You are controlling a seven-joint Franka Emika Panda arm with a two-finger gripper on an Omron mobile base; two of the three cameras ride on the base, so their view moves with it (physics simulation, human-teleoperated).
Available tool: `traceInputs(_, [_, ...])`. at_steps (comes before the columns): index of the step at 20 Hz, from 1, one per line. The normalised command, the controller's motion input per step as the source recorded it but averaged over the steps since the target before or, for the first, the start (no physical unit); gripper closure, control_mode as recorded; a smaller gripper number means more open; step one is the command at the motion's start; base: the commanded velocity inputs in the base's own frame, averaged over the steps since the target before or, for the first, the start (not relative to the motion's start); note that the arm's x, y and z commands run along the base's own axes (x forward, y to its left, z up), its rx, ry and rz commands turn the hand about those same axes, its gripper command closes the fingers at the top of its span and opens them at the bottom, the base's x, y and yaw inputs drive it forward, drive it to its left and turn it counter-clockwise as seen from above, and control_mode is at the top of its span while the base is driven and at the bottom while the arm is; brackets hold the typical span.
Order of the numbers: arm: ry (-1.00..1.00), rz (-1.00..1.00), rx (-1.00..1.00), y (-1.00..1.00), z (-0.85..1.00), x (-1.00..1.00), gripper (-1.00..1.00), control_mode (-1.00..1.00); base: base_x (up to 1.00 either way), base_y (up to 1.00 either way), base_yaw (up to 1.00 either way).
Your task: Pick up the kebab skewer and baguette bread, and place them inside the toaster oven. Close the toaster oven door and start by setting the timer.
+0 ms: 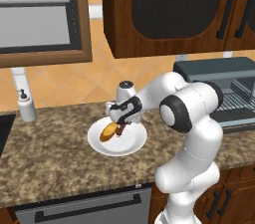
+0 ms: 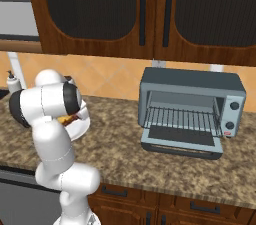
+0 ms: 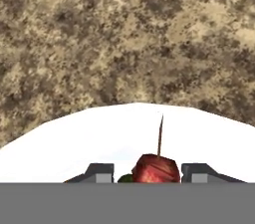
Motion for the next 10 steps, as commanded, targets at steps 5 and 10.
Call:
traceInputs(5, [-0.05,-0.03,0.0,-0.21,0.35,-0.11,1.0,-1.0,0.0,0.0,0.0])
traceInputs(10, [0.0,-0.1,0.0,-0.28,0.63,-0.17,1.0,-1.0,0.0,0.0,0.0])
